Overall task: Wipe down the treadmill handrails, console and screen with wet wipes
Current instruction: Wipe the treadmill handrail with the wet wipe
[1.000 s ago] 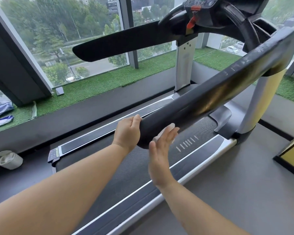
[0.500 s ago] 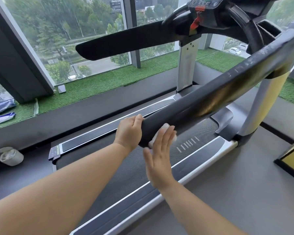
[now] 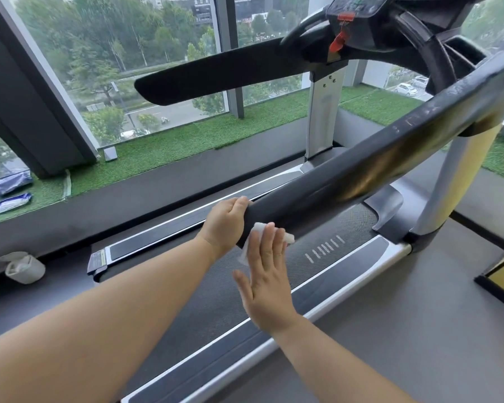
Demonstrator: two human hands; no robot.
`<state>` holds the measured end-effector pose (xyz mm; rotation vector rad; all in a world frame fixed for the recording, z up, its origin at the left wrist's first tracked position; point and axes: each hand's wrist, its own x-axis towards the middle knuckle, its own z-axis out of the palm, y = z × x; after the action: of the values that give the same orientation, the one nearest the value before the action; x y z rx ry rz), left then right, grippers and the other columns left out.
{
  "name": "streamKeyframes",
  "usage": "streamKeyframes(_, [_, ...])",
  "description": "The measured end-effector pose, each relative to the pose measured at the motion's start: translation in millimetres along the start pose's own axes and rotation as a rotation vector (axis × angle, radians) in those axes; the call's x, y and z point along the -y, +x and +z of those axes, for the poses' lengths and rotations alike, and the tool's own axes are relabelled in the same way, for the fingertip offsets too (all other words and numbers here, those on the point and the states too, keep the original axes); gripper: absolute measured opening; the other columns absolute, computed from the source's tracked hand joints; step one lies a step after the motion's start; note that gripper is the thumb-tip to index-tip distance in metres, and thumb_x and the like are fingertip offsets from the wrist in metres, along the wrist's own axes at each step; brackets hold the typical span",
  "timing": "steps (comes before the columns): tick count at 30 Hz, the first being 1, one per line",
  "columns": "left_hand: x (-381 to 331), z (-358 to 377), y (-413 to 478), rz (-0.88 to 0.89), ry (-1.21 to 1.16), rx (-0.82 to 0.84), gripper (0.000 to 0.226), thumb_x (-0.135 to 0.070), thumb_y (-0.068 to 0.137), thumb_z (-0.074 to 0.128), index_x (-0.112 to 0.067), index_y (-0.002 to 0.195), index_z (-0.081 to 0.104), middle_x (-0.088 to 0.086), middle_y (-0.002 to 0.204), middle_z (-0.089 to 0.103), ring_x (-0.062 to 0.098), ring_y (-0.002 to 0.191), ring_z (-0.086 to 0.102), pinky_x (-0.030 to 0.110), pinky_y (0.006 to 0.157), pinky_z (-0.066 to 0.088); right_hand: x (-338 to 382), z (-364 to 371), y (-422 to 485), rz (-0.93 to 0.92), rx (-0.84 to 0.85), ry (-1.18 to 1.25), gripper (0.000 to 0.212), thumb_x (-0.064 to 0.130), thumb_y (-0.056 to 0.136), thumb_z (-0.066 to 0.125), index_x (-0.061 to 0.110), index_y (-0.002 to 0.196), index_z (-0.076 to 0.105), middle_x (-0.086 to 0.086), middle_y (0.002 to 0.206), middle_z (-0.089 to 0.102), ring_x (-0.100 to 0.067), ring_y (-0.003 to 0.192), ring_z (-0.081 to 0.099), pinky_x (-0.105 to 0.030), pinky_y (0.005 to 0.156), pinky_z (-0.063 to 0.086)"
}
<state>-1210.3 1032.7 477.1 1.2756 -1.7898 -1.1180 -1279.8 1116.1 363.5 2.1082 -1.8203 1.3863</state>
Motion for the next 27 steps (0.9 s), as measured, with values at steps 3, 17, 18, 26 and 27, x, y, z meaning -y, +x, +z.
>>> streamKeyframes(3, [0,-1,0,-0.036,-0.01,0.01,0.043,-0.023,0.102,0.033,-0.016,0.071,0.063,0.003,0.069,0.06,0.016,0.067,0.053,0.031,0.07,0.042,-21,-7,7,-0.031,-0.045,-0.069,0.061,0.047,0.102,0.014,0.022,0.15,-0.014,0.002,0.157,-0.023,-0.023,0.145,-0.017,-0.039,0.118,-0.008])
streamKeyframes(17, [-1,0,0,-0.055,0.01,0.011,0.043,-0.023,0.102,0.032,0.001,0.092,0.066,0.009,0.079,0.062,0.018,0.072,0.054,0.031,0.071,0.043,11,-40,53,0.939,-0.243,0.939,0.061,0.043,0.103,0.021,0.038,0.143,-0.025,0.021,0.149,-0.034,0.007,0.136,-0.022,-0.036,0.119,-0.006])
streamKeyframes(18, [-1,0,0,-0.058,0.009,0.015,0.043,-0.024,0.102,0.032,0.001,0.093,0.066,0.01,0.08,0.062,0.019,0.073,0.055,0.031,0.073,0.044,10,-39,55,0.969,-0.251,0.979,0.062,0.046,0.102,0.021,0.038,0.143,-0.025,0.02,0.149,-0.033,0.003,0.139,-0.019,-0.038,0.12,-0.003])
streamKeyframes(26, [0,-6,-4,-0.162,-0.145,0.073,0.044,-0.031,0.102,0.031,-0.017,0.07,0.058,0.003,0.072,0.058,0.019,0.073,0.053,0.03,0.077,0.04,29,-34,61,1.187,-0.37,1.406,0.037,0.044,0.101,0.036,0.022,0.128,0.047,-0.001,0.14,0.048,-0.013,0.128,0.047,-0.032,0.111,0.031])
streamKeyframes(27, [2,-8,-6,-0.2,-0.159,0.084,0.046,-0.033,0.102,0.029,-0.018,0.071,0.059,0.003,0.073,0.059,0.02,0.074,0.054,0.029,0.079,0.042,32,-37,63,1.229,-0.383,1.475,0.035,0.042,0.101,0.037,0.018,0.119,0.053,-0.003,0.129,0.057,-0.018,0.123,0.053,-0.033,0.109,0.035])
